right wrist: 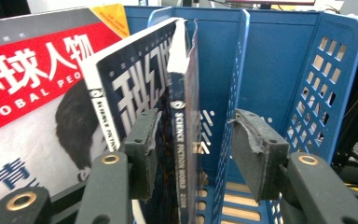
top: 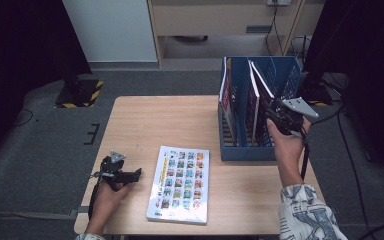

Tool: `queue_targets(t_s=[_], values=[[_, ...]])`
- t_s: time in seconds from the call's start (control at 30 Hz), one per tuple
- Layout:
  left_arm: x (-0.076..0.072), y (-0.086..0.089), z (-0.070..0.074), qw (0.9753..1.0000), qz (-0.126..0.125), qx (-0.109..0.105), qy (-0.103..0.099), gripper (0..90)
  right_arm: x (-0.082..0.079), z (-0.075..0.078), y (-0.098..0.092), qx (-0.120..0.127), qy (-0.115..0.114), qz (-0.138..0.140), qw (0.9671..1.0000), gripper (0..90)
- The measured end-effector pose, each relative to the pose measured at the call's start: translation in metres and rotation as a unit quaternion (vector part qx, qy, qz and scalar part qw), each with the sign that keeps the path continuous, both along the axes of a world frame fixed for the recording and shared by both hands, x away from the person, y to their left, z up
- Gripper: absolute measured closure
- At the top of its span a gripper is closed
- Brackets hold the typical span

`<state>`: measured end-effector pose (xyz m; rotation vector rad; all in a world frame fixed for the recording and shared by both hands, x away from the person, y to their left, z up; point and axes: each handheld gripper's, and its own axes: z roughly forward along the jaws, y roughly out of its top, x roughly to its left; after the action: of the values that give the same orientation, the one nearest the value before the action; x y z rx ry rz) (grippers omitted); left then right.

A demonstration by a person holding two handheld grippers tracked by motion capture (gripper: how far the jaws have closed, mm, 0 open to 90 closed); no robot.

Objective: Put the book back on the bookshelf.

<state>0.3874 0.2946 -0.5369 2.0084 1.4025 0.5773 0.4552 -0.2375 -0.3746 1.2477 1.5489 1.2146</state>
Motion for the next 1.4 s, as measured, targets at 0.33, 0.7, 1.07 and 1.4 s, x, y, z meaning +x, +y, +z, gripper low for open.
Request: queue_targets(t_s=[0.33,0.7,1.07,1.4], values=[[0.0,0.0,0.0,1.0,0.0,0.0,0.0,0.0,-0.008,-0.002,0.005,-0.001,0.001,0.014,0.9999,48.0],[0.0,0.0,0.0,1.0,0.0,0.0,0.0,0.0,-0.011,-0.01,0.014,0.013,0.002,0.041,0.9991,40.8],[0.0,0.0,0.0,1.0,0.0,0.0,0.0,0.0,-0.014,-0.015,0.023,0.02,0.004,0.062,0.9979,39.0],[0.0,0.0,0.0,1.0,0.0,-0.001,0.001,0.0,-0.017,-0.023,0.02,0.044,0.003,0.068,0.9967,34.4]])
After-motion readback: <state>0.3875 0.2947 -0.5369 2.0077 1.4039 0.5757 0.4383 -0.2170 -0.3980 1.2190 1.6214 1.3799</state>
